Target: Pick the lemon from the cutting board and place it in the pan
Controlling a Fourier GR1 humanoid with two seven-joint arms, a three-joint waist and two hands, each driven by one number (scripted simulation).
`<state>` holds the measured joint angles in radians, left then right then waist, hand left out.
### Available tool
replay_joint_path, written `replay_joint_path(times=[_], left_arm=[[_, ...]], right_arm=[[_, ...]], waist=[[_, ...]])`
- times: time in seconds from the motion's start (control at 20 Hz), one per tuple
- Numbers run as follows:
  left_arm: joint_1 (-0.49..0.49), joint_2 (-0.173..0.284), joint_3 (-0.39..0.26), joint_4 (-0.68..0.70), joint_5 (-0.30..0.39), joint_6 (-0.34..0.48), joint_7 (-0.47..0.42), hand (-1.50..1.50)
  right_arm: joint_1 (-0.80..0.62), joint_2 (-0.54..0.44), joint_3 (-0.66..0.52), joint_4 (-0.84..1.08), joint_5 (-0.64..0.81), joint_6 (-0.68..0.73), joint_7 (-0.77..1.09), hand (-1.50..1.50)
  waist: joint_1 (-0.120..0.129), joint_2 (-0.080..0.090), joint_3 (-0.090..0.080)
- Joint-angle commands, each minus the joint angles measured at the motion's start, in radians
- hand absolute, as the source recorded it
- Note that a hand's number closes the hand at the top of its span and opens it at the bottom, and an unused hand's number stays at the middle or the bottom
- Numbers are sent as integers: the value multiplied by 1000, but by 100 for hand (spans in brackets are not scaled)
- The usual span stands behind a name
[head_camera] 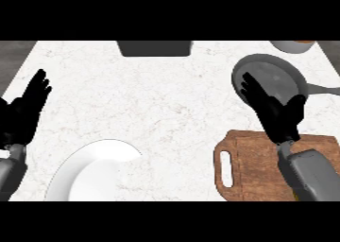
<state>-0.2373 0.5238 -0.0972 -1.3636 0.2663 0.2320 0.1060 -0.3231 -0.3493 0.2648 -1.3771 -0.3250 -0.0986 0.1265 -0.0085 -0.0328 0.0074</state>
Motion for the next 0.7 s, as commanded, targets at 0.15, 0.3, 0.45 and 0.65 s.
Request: replay_joint_path(times=[0.15, 0.3, 0.45, 0.65], left_arm=[[23, -11, -86, -131, -43, -46, 13, 0], [21, -28, -106, -102, -30, -79, -6, 0], [61, -56, -160, -150, -37, -94, 2, 0], [126, -80, -193, -204, -81, -69, 3, 0]], right_arm=[[125, -244, -214, 84, -80, 102, 23, -150], [183, -478, -71, 168, 255, 62, 60, -150], [308, -390, -165, 217, 275, -147, -98, 150], [479, -316, -272, 154, 187, -214, -259, -150]], waist=[[-12, 28, -5], [-29, 60, -34], [-34, 28, -5], [-16, 26, -7]])
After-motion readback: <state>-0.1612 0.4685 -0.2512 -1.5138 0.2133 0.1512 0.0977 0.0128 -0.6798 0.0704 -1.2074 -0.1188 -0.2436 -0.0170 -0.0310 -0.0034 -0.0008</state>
